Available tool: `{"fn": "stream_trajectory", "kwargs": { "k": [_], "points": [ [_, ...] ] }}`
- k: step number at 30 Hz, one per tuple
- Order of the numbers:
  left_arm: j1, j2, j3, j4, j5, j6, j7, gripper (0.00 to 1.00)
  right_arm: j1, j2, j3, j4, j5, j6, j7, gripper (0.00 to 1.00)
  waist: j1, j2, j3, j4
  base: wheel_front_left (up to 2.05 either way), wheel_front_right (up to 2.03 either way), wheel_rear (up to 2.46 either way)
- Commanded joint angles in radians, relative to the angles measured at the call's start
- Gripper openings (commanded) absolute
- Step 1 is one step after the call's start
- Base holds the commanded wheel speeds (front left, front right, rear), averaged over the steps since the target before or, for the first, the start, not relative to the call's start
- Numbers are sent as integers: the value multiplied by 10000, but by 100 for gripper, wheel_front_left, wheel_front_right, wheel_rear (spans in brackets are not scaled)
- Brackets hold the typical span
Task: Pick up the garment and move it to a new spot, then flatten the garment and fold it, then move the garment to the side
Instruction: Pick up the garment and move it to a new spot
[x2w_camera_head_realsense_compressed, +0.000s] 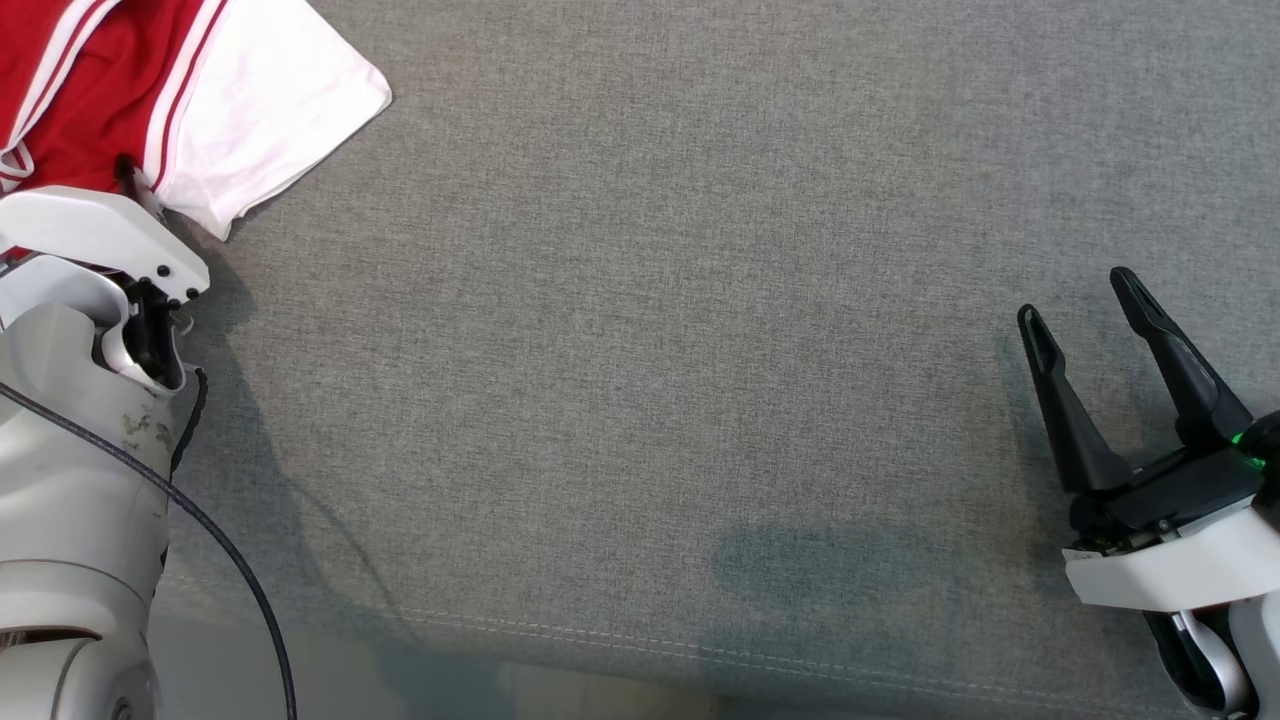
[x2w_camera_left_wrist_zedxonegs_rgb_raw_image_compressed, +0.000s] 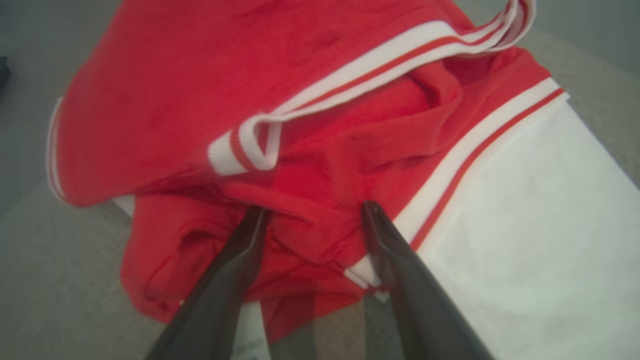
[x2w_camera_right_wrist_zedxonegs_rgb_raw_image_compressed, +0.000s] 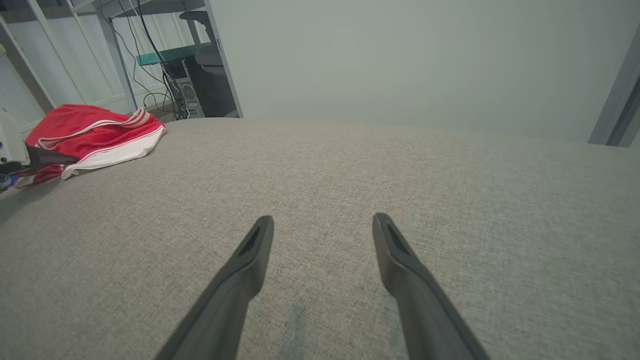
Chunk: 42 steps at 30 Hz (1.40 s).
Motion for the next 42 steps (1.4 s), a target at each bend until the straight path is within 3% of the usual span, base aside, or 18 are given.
{"fn": "stream_trajectory", "kwargs": {
  "k": [1,12,21,26,35,42],
  "points": [
    [110,583,91,-95,34,13,-86,0,59,-141,203,-270,112,12,-116,100,0,0,-2,-33,0,0,0],
    [398,803,0,-742,201,-263,-1412,0,-1,86,278,-131,213,12,-116,100,0,0,-231,-68,0,0,0],
    [2068,851,866,-5349,1546,144,-1446,0,-34,564,299,54,240,12,-116,100,0,0,-980,-78,0,0,0],
    [2736,712,1147,-7101,2379,160,-1447,0,22,923,313,155,282,12,-116,100,0,0,-1455,-244,0,0,0],
    [3204,620,990,-9093,3294,-121,-1448,0,316,1588,238,319,349,12,-116,100,0,0,-2383,-813,0,0,0],
    [3487,361,518,-9802,3536,-394,-1448,0,522,2001,101,394,362,12,-116,100,0,0,-2931,-1368,0,0,0]
  ]
}}
